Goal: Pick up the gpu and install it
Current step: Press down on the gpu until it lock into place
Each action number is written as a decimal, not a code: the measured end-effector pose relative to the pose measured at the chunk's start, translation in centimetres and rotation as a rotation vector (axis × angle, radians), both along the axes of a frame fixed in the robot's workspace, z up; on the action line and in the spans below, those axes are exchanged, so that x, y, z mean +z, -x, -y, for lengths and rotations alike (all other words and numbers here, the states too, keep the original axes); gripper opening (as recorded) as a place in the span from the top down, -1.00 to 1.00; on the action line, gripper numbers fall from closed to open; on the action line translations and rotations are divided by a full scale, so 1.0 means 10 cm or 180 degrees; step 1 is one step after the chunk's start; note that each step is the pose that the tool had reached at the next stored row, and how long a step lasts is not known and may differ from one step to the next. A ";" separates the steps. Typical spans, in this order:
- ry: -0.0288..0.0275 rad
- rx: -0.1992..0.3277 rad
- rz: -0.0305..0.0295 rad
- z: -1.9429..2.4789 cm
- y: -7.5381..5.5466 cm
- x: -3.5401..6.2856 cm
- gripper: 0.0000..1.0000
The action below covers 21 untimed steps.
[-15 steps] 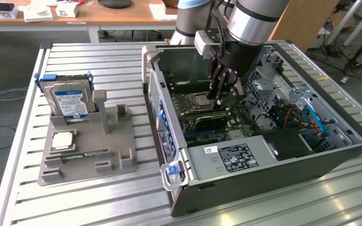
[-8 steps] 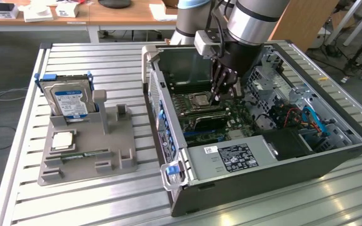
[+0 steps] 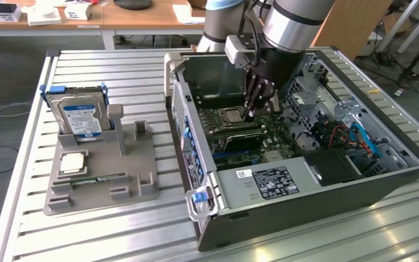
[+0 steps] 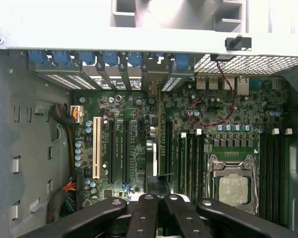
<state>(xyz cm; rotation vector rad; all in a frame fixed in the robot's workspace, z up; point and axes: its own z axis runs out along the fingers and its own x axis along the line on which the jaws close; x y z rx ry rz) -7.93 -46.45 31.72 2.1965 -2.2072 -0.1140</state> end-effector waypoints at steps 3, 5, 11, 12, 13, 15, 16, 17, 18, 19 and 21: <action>0.0000 0.0000 0.0000 0.000 0.00 0.000 0.79; 0.0000 0.0000 0.0001 0.000 0.00 -0.005 0.79; 0.0007 0.0003 0.0026 -0.013 0.01 -0.046 0.79; 0.0008 0.0005 0.0035 -0.014 0.02 -0.053 0.79; 0.0009 0.0006 0.0043 -0.015 0.02 -0.059 0.79; 0.0010 0.0008 0.0054 -0.017 0.03 -0.064 0.79; 0.0011 0.0008 0.0054 -0.017 0.03 -0.063 0.79; 0.0010 0.0008 0.0054 -0.017 0.03 -0.064 0.79; 0.0010 0.0008 0.0054 -0.017 0.03 -0.064 0.79; 0.0010 0.0008 0.0054 -0.017 0.03 -0.065 0.79; 0.0009 0.0008 0.0056 -0.018 0.03 -0.077 0.79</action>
